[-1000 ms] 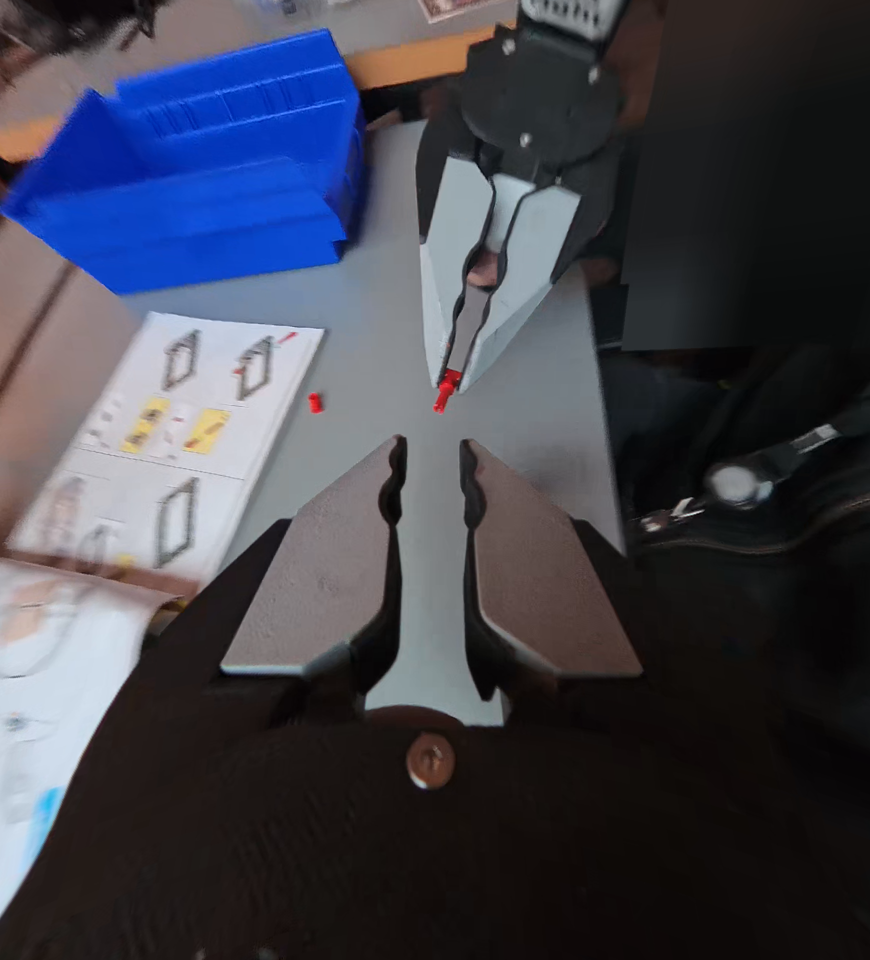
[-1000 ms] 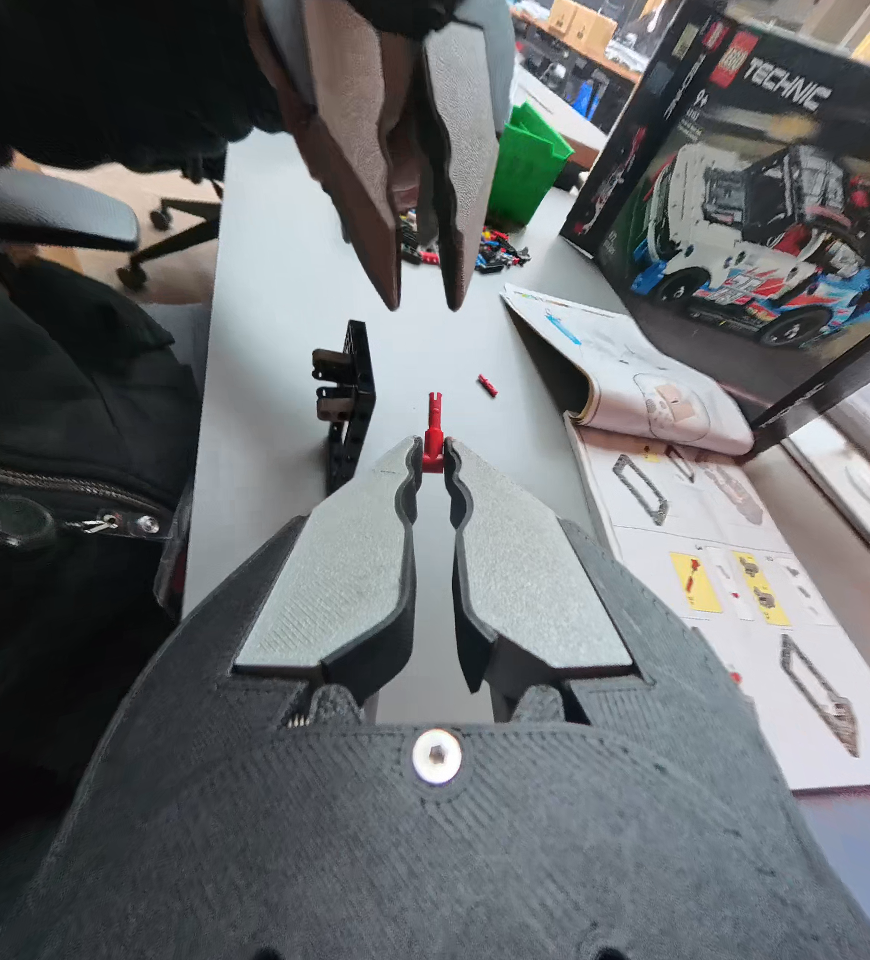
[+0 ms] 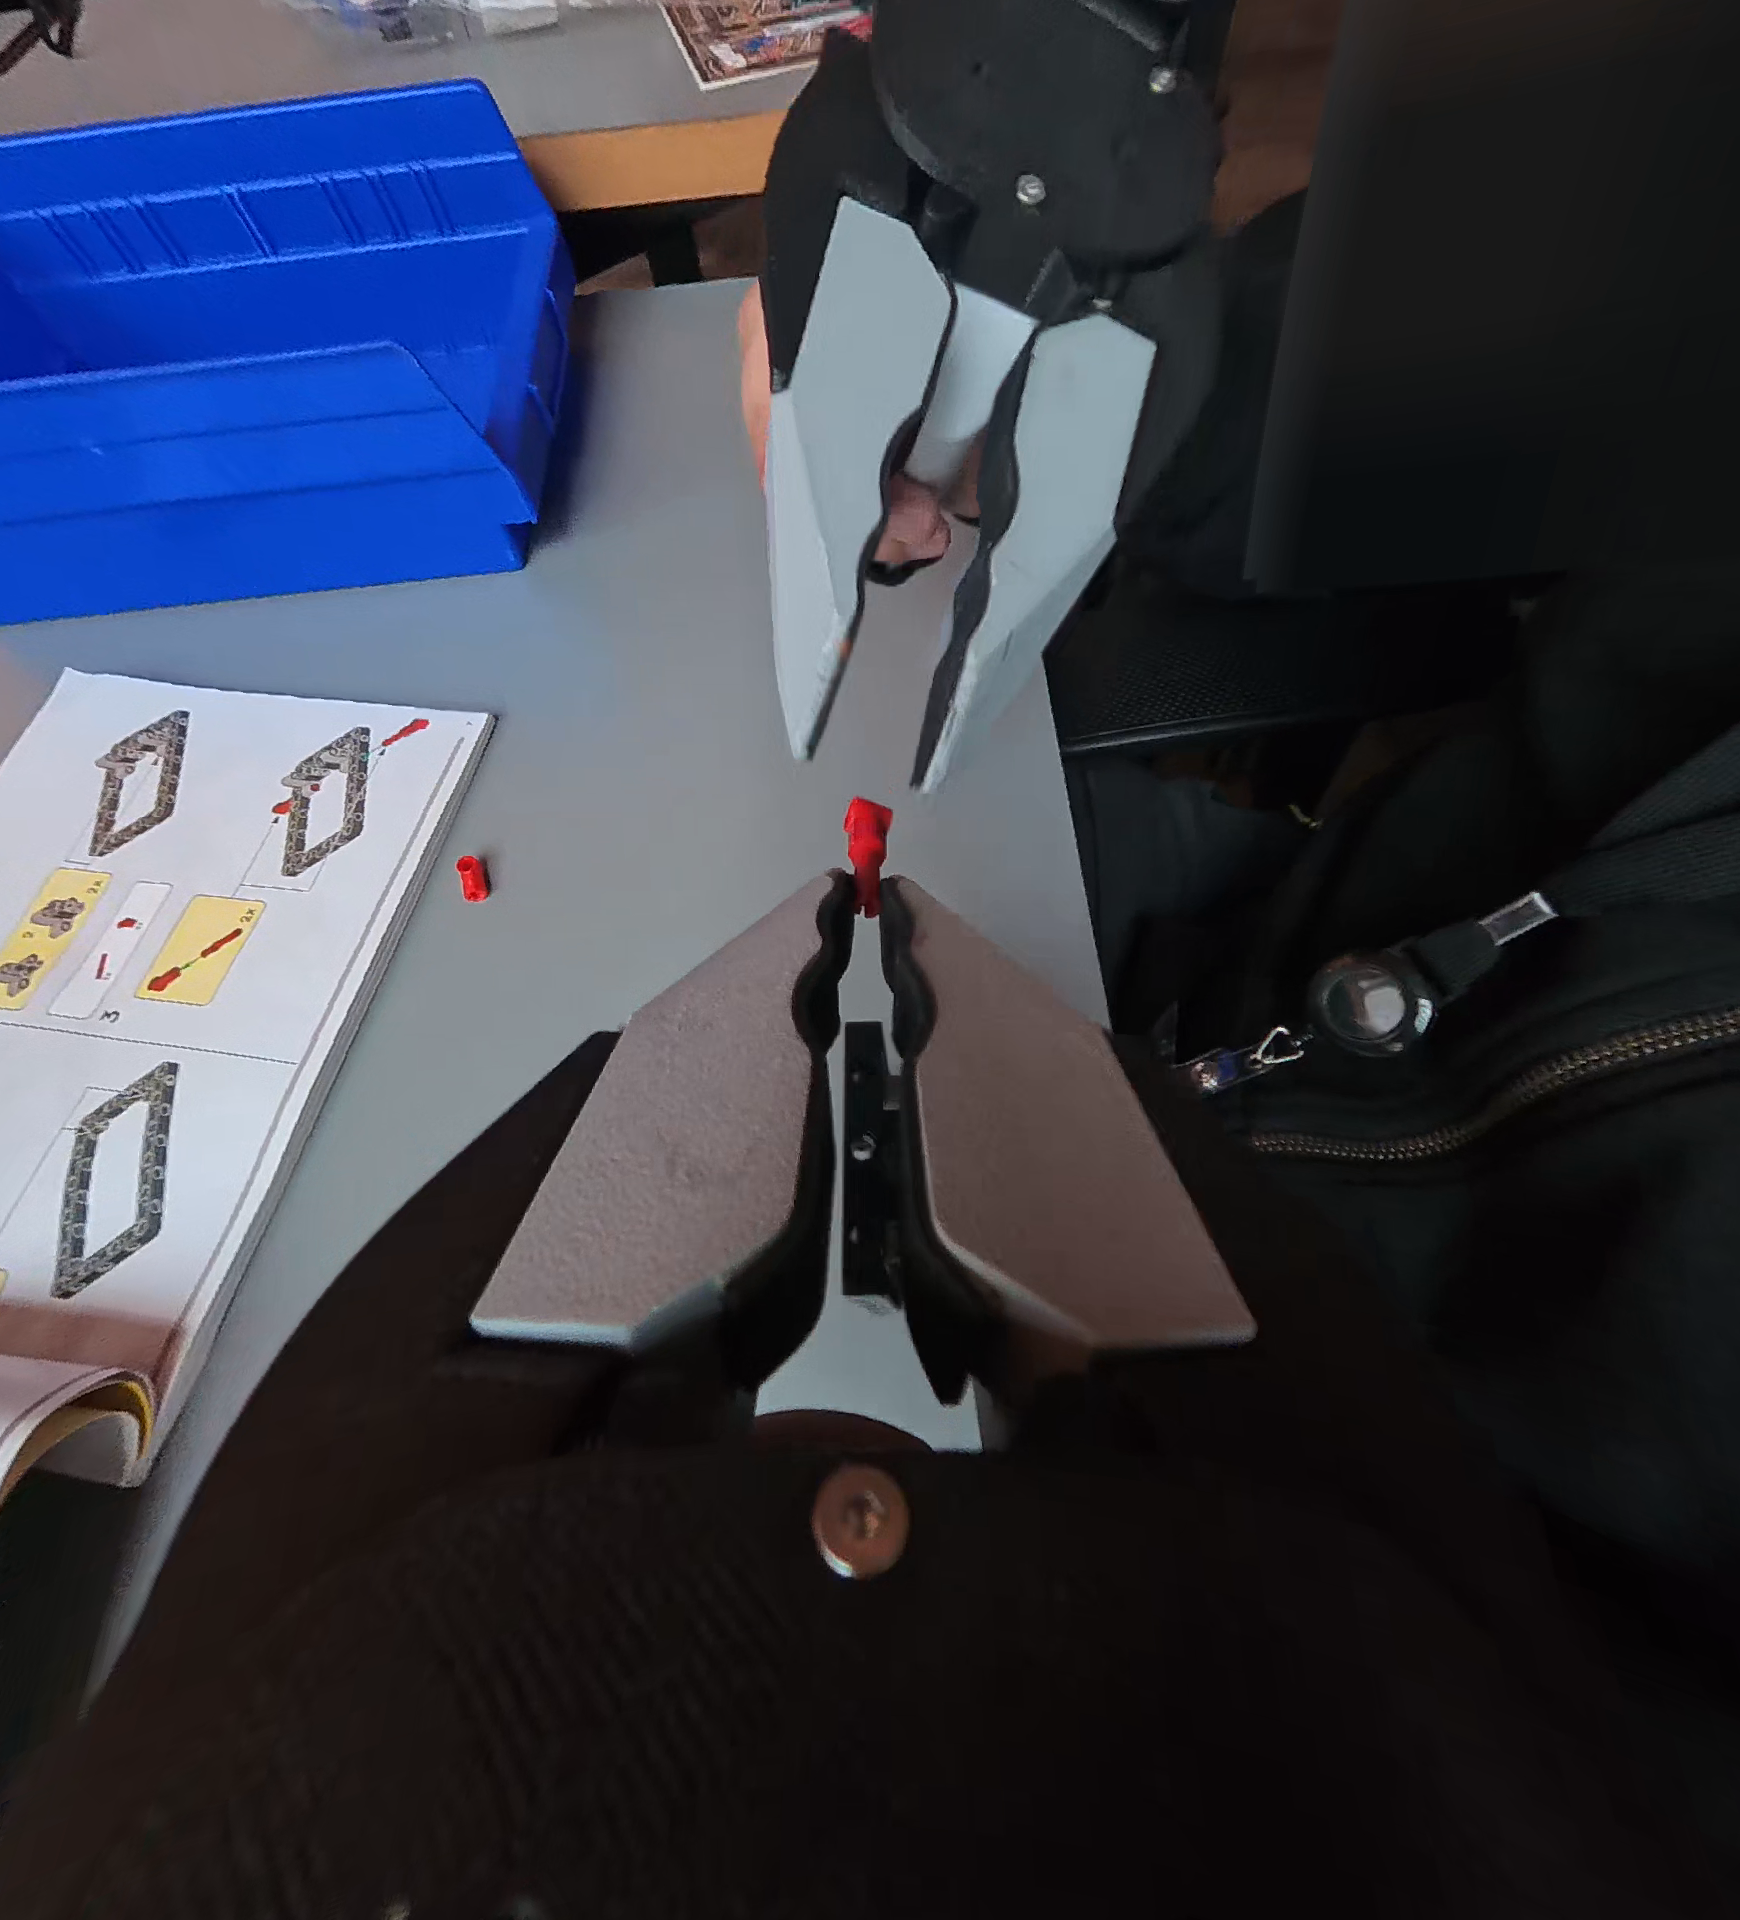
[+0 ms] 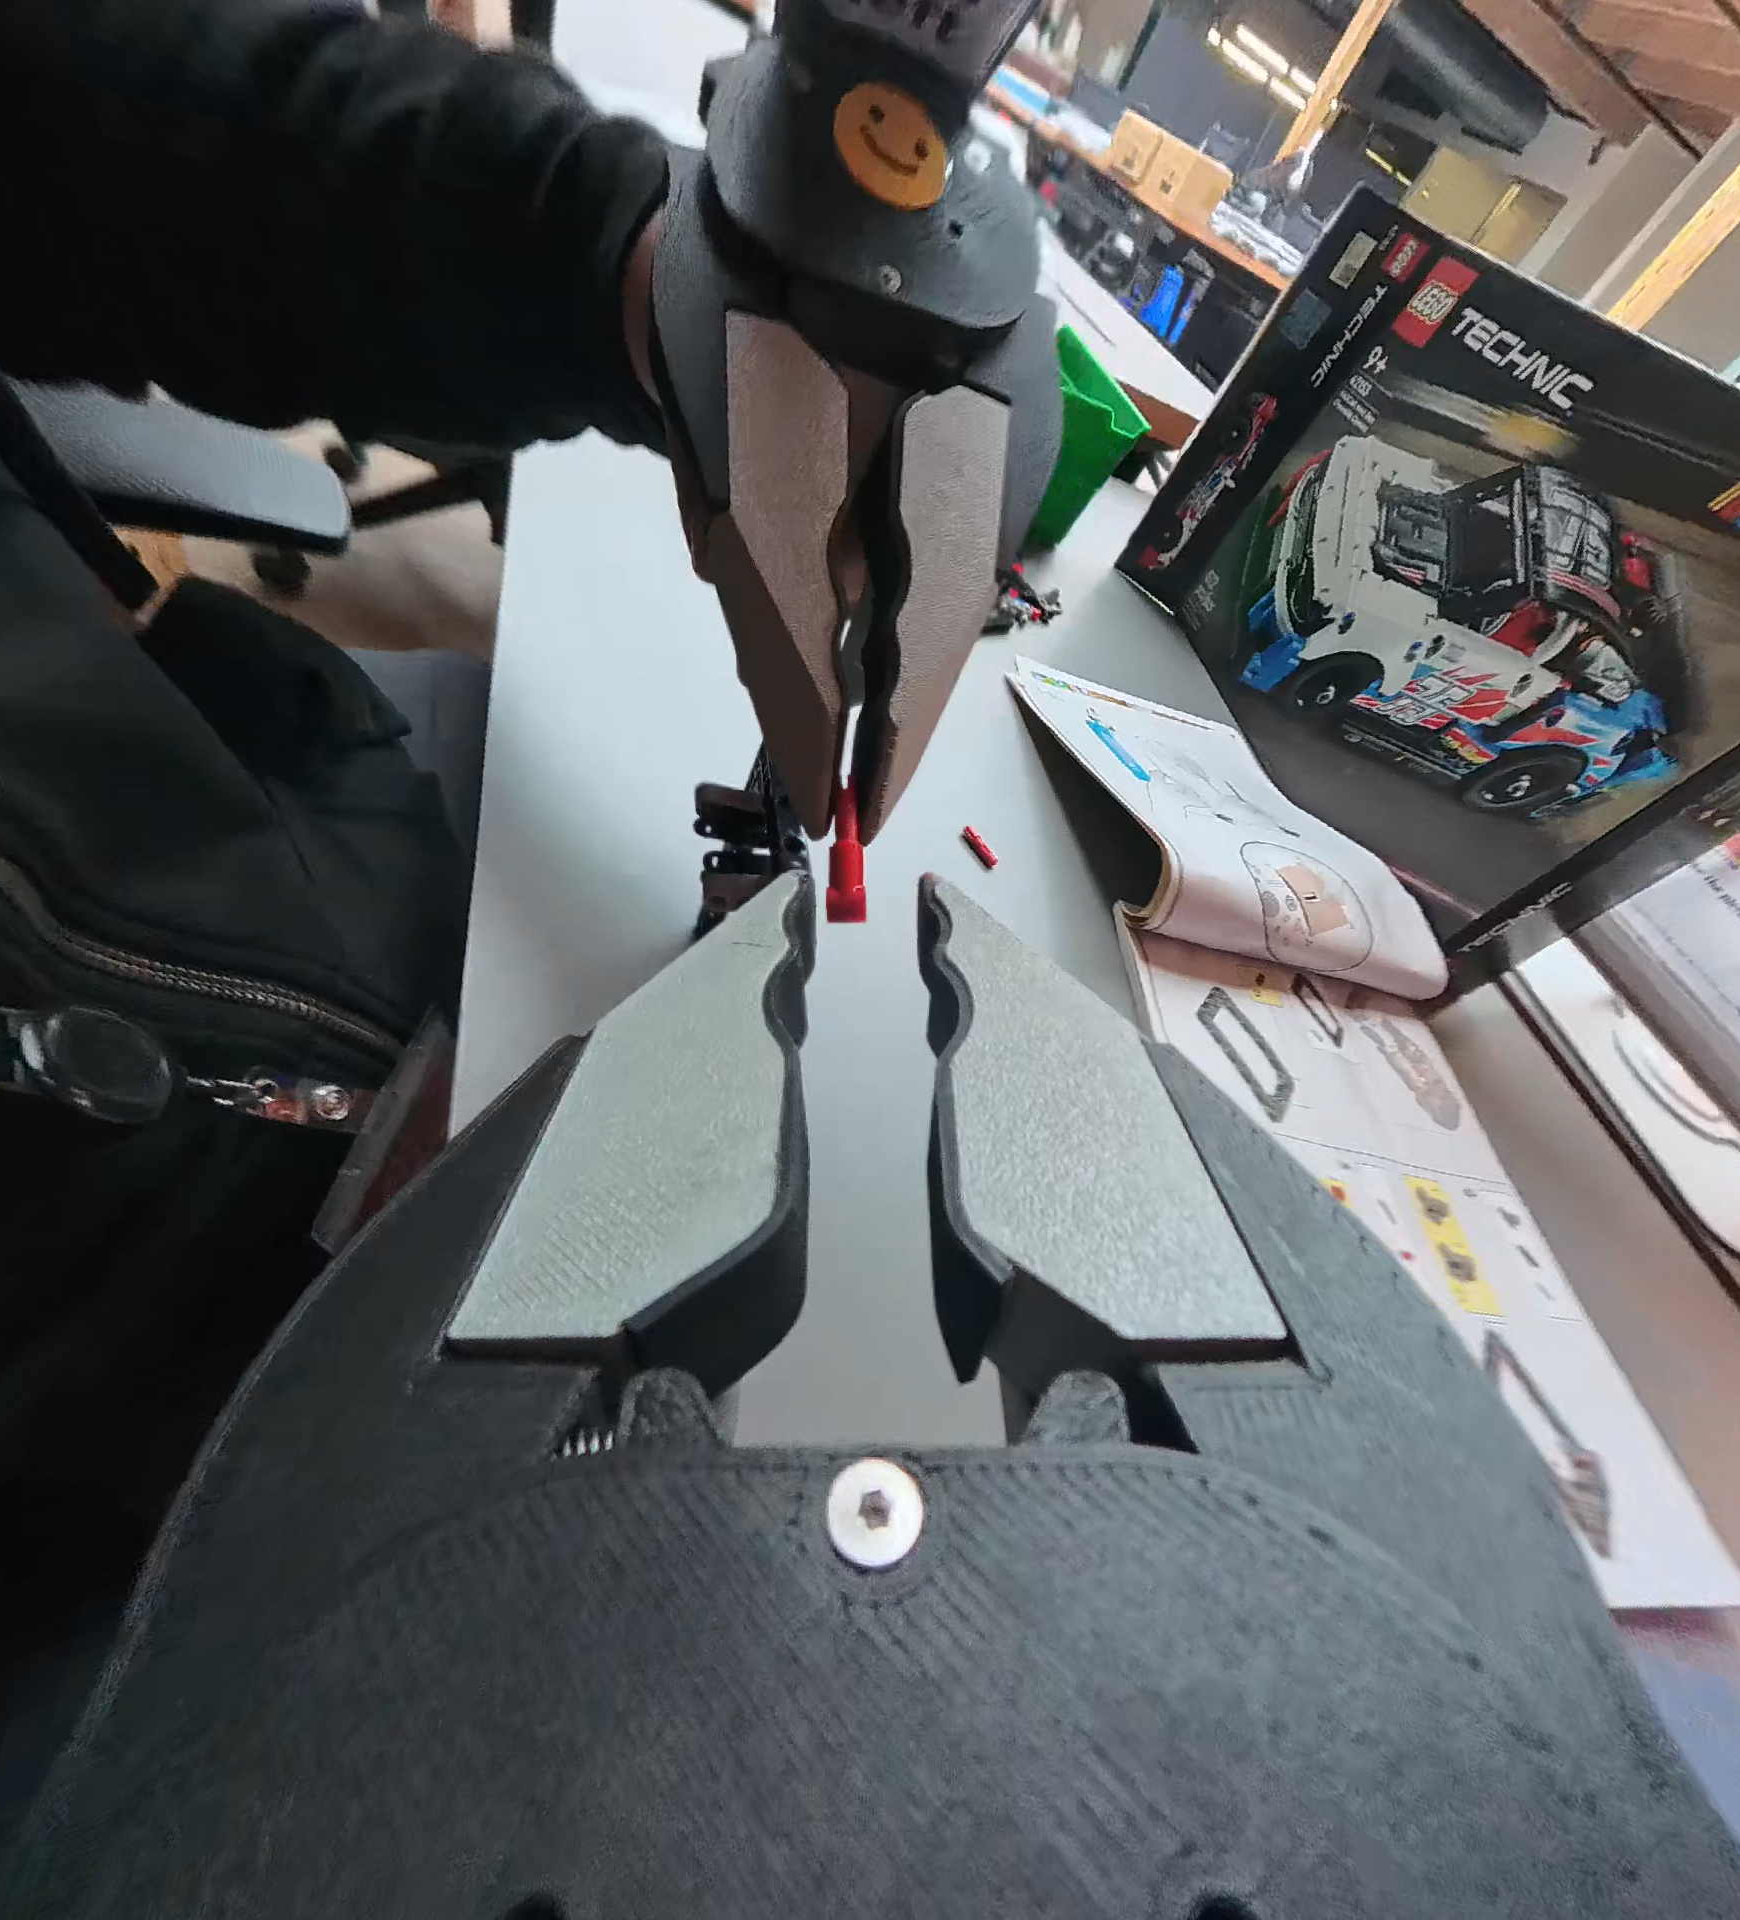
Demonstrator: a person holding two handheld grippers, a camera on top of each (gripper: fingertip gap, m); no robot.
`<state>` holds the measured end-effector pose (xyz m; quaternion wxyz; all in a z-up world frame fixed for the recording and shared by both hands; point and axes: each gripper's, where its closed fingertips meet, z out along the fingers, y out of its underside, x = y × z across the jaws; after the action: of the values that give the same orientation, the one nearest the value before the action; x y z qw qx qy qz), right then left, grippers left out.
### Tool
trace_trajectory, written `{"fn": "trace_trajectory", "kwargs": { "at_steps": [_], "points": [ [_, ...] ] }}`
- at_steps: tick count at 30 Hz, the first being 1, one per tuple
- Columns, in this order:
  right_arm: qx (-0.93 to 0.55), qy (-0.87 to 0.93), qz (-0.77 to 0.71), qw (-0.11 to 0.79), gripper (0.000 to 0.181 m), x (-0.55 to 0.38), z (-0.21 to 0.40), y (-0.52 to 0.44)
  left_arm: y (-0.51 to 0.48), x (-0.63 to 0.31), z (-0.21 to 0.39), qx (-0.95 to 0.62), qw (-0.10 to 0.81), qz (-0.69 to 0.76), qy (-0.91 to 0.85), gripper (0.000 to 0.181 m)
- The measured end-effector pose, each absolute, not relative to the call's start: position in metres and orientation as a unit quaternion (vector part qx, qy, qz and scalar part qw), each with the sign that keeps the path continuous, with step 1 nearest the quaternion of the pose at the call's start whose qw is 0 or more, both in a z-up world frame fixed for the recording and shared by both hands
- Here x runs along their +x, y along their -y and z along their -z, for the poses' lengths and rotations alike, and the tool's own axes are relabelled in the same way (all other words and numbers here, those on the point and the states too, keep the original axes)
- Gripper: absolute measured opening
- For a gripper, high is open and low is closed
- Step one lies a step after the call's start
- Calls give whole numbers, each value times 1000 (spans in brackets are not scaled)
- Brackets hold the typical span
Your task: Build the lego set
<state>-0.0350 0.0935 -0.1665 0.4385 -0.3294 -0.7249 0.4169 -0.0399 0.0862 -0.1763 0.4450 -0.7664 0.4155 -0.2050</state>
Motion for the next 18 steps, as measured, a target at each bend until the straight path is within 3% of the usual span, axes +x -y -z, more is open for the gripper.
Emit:
{"fn": "trace_trajectory", "kwargs": {
  "at_steps": [7, 12, 18],
  "points": [
    [-320, 681, -505, 422, 22, -30, 151, -84, -83, -31, 159, -732, 487, 278, -388, 3],
    [-307, 681, -502, 436, 6, -34, 147, -75, -78, -23, 151, -711, 504, 306, -383, 3],
    [-303, 680, -498, 445, 2, -34, 145, -74, -78, -24, 154, -716, 502, 303, -379, 3]
  ]
}}
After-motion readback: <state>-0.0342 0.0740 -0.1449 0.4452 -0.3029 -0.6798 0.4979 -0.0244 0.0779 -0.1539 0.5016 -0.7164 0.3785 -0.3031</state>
